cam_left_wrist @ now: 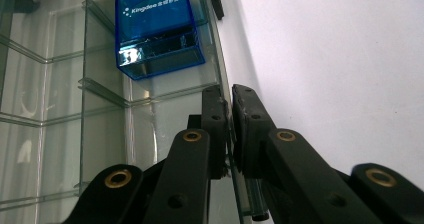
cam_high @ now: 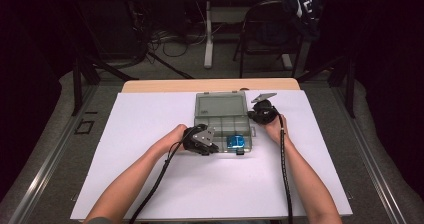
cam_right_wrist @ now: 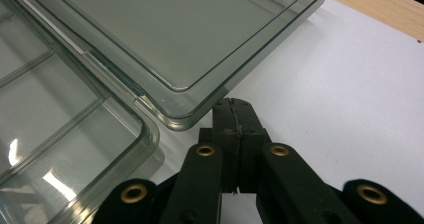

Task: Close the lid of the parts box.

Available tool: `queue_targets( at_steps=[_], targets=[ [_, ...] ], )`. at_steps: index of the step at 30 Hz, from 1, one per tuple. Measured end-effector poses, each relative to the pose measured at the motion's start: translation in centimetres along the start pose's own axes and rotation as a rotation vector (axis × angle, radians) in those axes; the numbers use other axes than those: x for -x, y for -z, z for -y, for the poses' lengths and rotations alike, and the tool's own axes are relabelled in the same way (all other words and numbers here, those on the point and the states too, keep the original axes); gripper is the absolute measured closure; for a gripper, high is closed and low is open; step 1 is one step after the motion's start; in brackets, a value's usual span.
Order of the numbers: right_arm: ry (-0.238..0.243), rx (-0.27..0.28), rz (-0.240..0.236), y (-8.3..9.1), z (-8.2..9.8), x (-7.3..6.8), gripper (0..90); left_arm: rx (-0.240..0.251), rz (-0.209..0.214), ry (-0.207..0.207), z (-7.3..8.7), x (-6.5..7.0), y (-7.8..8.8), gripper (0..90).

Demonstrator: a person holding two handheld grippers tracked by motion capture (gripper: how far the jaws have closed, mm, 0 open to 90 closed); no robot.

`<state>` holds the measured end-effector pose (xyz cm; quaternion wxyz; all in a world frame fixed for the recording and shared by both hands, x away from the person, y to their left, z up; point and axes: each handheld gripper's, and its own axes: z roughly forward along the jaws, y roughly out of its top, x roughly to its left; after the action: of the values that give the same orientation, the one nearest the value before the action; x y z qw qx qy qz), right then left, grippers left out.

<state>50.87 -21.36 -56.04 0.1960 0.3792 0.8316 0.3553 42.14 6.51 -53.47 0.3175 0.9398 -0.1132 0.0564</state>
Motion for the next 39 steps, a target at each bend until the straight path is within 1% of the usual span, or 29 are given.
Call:
queue_targets(
  at_steps=[1,3,4,6,8,13,15,18,21,23,25,26,27,28,29,30,31,32,33,35,36,39],
  targets=[
    [-0.003,0.006,-0.001,0.0,0.0,0.0,90.0,-0.002,0.000,-0.001,0.0,0.0,0.0,85.0],
    [-0.001,-0.028,0.004,0.1,-0.1,0.0,90.0,-0.004,0.004,0.001,0.0,0.0,0.0,85.0],
    [-0.006,-0.003,0.000,0.0,0.0,0.0,90.0,-0.004,0.004,0.000,0.0,0.0,0.0,85.0],
    [-0.010,-0.003,0.000,0.0,0.0,0.1,90.0,-0.004,0.005,-0.001,0.0,0.0,0.0,85.0],
    [-0.012,-0.016,0.002,0.0,-0.1,0.1,90.0,-0.007,0.006,-0.005,0.0,-0.1,0.0,85.0],
    [-0.016,-0.011,0.001,0.0,-0.1,0.1,90.0,-0.007,0.009,-0.005,0.0,-0.1,0.0,85.0],
    [-0.021,0.004,-0.002,-0.1,0.0,0.1,90.0,-0.007,0.009,-0.005,0.0,-0.1,0.0,85.0],
    [-0.027,0.005,-0.005,-0.1,0.0,0.2,90.0,-0.001,0.009,-0.002,0.0,-0.1,0.0,85.0],
    [-0.029,-0.007,-0.005,-0.1,0.0,0.2,90.0,0.000,0.011,-0.003,0.0,-0.1,0.0,84.9],
    [-0.031,0.003,-0.007,-0.1,0.0,0.2,90.0,0.001,0.012,-0.004,0.0,-0.2,0.0,85.0],
    [-0.033,-0.008,-0.007,-0.1,0.0,0.3,90.0,0.002,0.012,-0.004,0.0,-0.2,0.0,85.0],
    [-0.039,0.014,-0.012,-0.2,0.1,0.3,90.0,0.000,0.013,-0.003,0.0,-0.2,0.0,85.0],
    [-0.041,0.010,-0.016,-0.2,0.0,0.3,90.0,0.000,0.014,-0.004,0.0,-0.2,0.0,84.9],
    [-0.059,-0.031,-0.029,0.0,-0.2,0.6,90.0,0.001,0.015,-0.004,0.0,-0.2,0.0,84.9],
    [-0.075,-0.040,-0.045,-0.1,-0.3,0.8,90.0,0.001,0.015,-0.004,0.0,-0.2,0.0,84.9],
    [-0.073,-0.024,-0.051,-0.3,-0.4,0.9,90.0,0.000,0.014,-0.002,0.0,-0.2,0.0,84.9],
    [-0.056,-0.032,-0.046,-0.3,-0.5,0.9,90.0,0.000,0.014,-0.003,0.0,-0.2,0.0,84.9],
    [-0.054,-0.046,-0.043,-0.3,-0.6,0.9,90.0,0.002,0.014,-0.003,0.0,-0.2,0.0,84.9],
    [-0.053,-0.028,-0.046,-0.4,-0.5,0.9,90.0,0.001,0.015,-0.005,0.0,-0.2,0.0,84.9],
    [-0.052,-0.042,-0.048,-0.3,-0.5,1.0,90.0,0.001,0.017,-0.004,0.0,-0.2,0.0,84.9],
    [-0.059,-0.041,-0.050,-0.3,-0.5,1.0,90.0,0.001,0.017,-0.004,0.0,-0.2,0.0,84.9],
    [-0.065,-0.017,-0.050,-0.4,-0.4,1.1,90.0,0.001,0.019,-0.003,0.0,-0.2,0.0,84.9]
  ],
)
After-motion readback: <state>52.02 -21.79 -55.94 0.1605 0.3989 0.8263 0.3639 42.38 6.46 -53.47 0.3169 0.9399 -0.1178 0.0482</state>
